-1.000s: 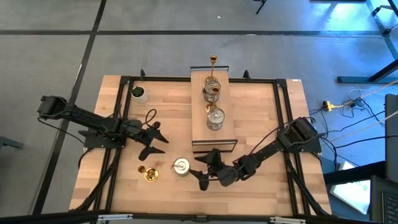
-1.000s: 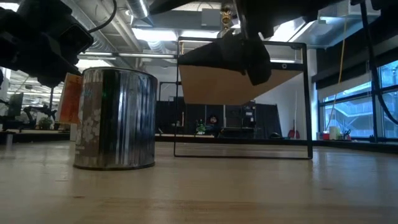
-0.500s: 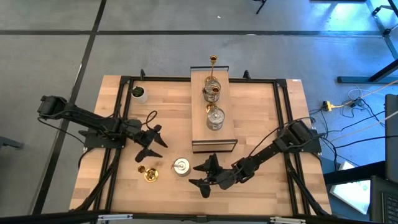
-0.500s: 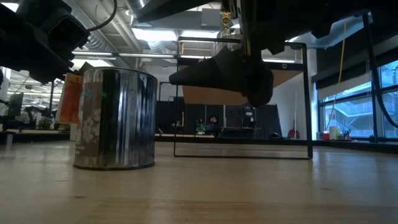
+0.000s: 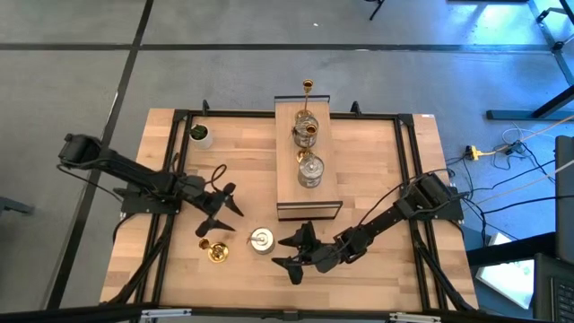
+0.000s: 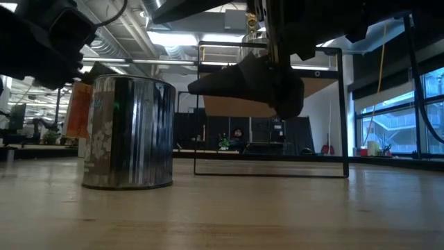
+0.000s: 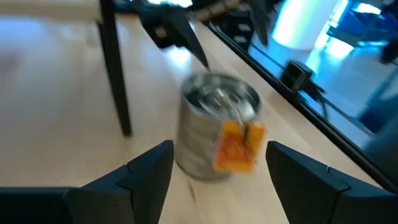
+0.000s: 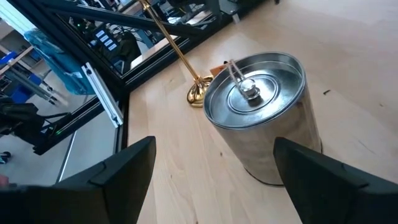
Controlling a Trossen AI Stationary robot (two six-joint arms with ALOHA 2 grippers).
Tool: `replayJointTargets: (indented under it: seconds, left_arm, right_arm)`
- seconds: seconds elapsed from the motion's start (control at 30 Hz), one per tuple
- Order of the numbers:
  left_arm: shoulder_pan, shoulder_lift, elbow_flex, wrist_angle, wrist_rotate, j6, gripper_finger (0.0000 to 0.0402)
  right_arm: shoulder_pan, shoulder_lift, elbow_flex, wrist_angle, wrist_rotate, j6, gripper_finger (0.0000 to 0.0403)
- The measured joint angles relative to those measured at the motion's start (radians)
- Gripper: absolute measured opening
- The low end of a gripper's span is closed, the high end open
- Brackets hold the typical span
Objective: Pick & Place candle stick holders
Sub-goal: Put the silver scented candle on the shelf
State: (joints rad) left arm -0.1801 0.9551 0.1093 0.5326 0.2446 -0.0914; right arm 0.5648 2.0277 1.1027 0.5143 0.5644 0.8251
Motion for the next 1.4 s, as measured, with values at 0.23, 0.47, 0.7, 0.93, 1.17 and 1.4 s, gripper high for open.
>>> replayJointTargets:
  seconds: [0.23, 0.47, 0.7, 0.93, 1.17, 1.4]
  left_arm:
    - [-0.017, 0.115, 0.000, 0.108, -0.101, 0.056, 0.0253]
    - [-0.014, 0.241, 0.000, 0.178, -0.132, -0.053, 0.0253]
    - [-0.029, 0.257, 0.000, 0.262, -0.156, -0.007, 0.0253]
    - [-0.068, 0.256, 0.000, 0.250, -0.156, 0.049, 0.0260]
    - [-0.145, 0.256, 0.020, 0.245, -0.158, 0.124, 0.0301]
    - [-0.174, 0.348, 0.106, 0.196, -0.227, 0.175, 0.0347]
  right_arm:
    - [0.000, 0.000, 0.000, -0.002, 0.000, 0.005, 0.0328]
    - [0.000, 0.000, 0.000, -0.002, 0.000, 0.005, 0.0328]
    - [0.000, 0.000, 0.000, -0.001, 0.000, 0.008, 0.0328]
    - [0.000, 0.000, 0.000, -0.002, 0.001, 0.024, 0.0328]
    - [0.000, 0.000, 0.000, -0.002, 0.001, 0.024, 0.0328]
    - [0.000, 0.000, 0.000, -0.001, 0.003, 0.024, 0.0328]
